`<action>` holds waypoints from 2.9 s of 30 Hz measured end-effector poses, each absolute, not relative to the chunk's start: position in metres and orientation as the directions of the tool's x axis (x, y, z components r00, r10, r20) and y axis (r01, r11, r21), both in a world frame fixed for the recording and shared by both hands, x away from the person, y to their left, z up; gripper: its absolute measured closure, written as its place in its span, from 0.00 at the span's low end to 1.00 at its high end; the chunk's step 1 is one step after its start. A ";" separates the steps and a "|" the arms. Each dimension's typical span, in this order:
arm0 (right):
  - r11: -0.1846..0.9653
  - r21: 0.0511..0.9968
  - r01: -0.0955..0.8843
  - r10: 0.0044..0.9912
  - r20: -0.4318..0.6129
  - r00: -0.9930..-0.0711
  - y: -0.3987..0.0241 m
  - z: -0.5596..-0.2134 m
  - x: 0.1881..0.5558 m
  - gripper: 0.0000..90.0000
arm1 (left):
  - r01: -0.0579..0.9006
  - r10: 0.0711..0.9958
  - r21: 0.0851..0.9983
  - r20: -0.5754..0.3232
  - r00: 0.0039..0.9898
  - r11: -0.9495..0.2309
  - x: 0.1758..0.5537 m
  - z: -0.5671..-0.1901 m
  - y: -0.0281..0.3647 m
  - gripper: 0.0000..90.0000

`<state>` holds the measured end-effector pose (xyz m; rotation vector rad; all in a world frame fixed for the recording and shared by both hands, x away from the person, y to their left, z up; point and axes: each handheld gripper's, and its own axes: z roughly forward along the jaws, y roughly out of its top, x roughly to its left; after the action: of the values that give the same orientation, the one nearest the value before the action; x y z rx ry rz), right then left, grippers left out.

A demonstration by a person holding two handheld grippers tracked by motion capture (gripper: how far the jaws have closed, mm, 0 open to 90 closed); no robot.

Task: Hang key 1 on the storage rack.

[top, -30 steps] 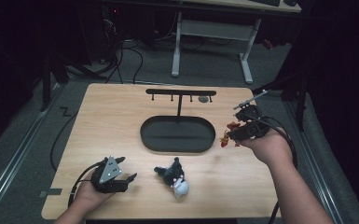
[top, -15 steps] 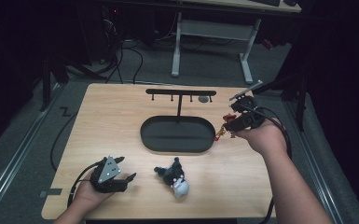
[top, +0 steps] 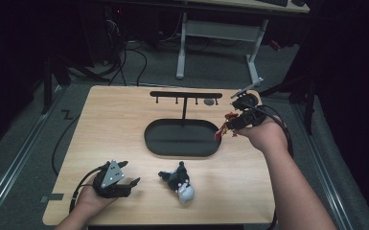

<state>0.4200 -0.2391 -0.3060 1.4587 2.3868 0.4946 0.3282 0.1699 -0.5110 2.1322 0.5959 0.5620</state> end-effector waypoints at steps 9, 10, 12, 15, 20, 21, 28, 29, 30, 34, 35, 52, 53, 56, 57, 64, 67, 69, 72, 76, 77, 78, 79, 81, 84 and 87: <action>0.423 0.438 0.793 0.895 -0.068 -0.440 -0.236 -0.308 0.432 0.64 | 0.220 0.591 0.814 0.179 0.787 -0.538 0.328 -0.511 0.170 0.30; 0.421 0.440 0.793 0.896 -0.066 -0.439 -0.236 -0.309 0.433 0.64 | 0.220 0.591 0.814 0.178 0.787 -0.538 0.328 -0.512 0.170 0.30; 0.421 0.437 0.795 0.896 -0.062 -0.441 -0.236 -0.309 0.436 0.64 | 0.220 0.591 0.813 0.178 0.787 -0.538 0.329 -0.512 0.170 0.30; 0.419 0.433 0.798 0.897 -0.061 -0.438 -0.234 -0.309 0.439 0.64 | 0.220 0.590 0.813 0.178 0.787 -0.540 0.329 -0.512 0.170 0.30; 0.431 0.421 0.798 0.892 -0.067 -0.447 -0.231 -0.307 0.444 0.64 | 0.221 0.589 0.811 0.179 0.788 -0.542 0.329 -0.512 0.170 0.30; 0.437 0.415 0.798 0.890 -0.071 -0.451 -0.231 -0.307 0.446 0.64 | 0.220 0.589 0.811 0.179 0.788 -0.542 0.329 -0.512 0.170 0.30; 0.438 0.377 0.816 0.891 -0.060 -0.451 -0.230 -0.304 0.455 0.64 | 0.221 0.587 0.809 0.180 0.789 -0.544 0.330 -0.513 0.170 0.30; 0.441 0.368 0.819 0.889 -0.057 -0.453 -0.231 -0.304 0.457 0.64 | 0.221 0.587 0.809 0.180 0.789 -0.545 0.330 -0.513 0.170 0.30; 0.439 0.364 0.822 0.890 -0.048 -0.454 -0.231 -0.303 0.459 0.64 | 0.221 0.587 0.808 0.180 0.789 -0.545 0.330 -0.513 0.170 0.30; 0.443 0.349 0.826 0.889 -0.050 -0.456 -0.228 -0.300 0.466 0.64 | 0.223 0.589 0.807 0.182 0.787 -0.547 0.330 -0.513 0.171 0.30; 0.445 0.347 0.825 0.888 -0.054 -0.457 -0.226 -0.298 0.467 0.64 | 0.225 0.590 0.808 0.179 0.787 -0.545 0.331 -0.513 0.171 0.30; 0.461 0.355 0.813 0.881 -0.075 -0.467 -0.212 -0.286 0.486 0.64 | 0.225 0.590 0.805 0.182 0.787 -0.548 0.331 -0.513 0.172 0.30; 0.459 0.356 0.814 0.882 -0.073 -0.465 -0.212 -0.286 0.487 0.64 | 0.227 0.590 0.804 0.181 0.787 -0.549 0.331 -0.513 0.172 0.30; 0.459 0.355 0.815 0.883 -0.077 -0.464 -0.214 -0.288 0.491 0.64 | 0.228 0.592 0.805 0.180 0.786 -0.548 0.331 -0.514 0.172 0.30; 0.455 0.353 0.817 0.885 -0.077 -0.459 -0.215 -0.289 0.493 0.64 | 0.229 0.592 0.805 0.180 0.786 -0.548 0.331 -0.514 0.172 0.30; 0.436 0.342 0.832 0.897 -0.086 -0.434 -0.222 -0.298 0.501 0.64 | 0.232 0.594 0.804 0.179 0.785 -0.548 0.331 -0.514 0.172 0.30; 0.421 0.341 0.841 0.904 -0.082 -0.419 -0.225 -0.303 0.502 0.64 | 0.232 0.594 0.803 0.179 0.785 -0.549 0.331 -0.514 0.172 0.30; 0.421 0.336 0.843 0.904 -0.083 -0.419 -0.228 -0.309 0.503 0.64 | 0.233 0.592 0.801 0.179 0.786 -0.551 0.331 -0.514 0.172 0.30; 0.421 0.322 0.848 0.905 -0.079 -0.419 -0.230 -0.316 0.501 0.64 | 0.234 0.590 0.800 0.177 0.788 -0.553 0.331 -0.515 0.172 0.30; 0.414 0.315 0.854 0.908 -0.070 -0.414 -0.233 -0.326 0.500 0.64 | 0.233 0.586 0.798 0.178 0.790 -0.556 0.331 -0.515 0.171 0.30; 0.414 0.308 0.856 0.908 -0.069 -0.414 -0.233 -0.329 0.500 0.64 | 0.232 0.585 0.797 0.179 0.791 -0.558 0.331 -0.515 0.171 0.30; 0.413 0.303 0.859 0.908 -0.068 -0.413 -0.233 -0.332 0.499 0.64 | 0.232 0.585 0.797 0.180 0.791 -0.558 0.331 -0.515 0.170 0.30; 0.411 0.302 0.860 0.909 -0.065 -0.411 -0.233 -0.334 0.499 0.64 | 0.230 0.586 0.798 0.181 0.790 -0.557 0.331 -0.515 0.170 0.30; 0.412 0.299 0.861 0.909 -0.061 -0.413 -0.234 -0.340 0.499 0.64 | 0.231 0.585 0.797 0.181 0.790 -0.559 0.331 -0.515 0.170 0.30; 0.410 0.297 0.862 0.909 -0.061 -0.412 -0.235 -0.347 0.500 0.64 | 0.233 0.582 0.792 0.182 0.792 -0.564 0.331 -0.515 0.170 0.30; 0.403 0.301 0.864 0.912 -0.055 -0.406 -0.236 -0.352 0.502 0.64 | 0.233 0.581 0.792 0.181 0.793 -0.565 0.331 -0.516 0.170 0.30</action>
<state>0.5018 -0.2356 -0.3523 1.5747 2.4474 0.3326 0.3307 0.1697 -0.5158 2.1681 0.5999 0.5477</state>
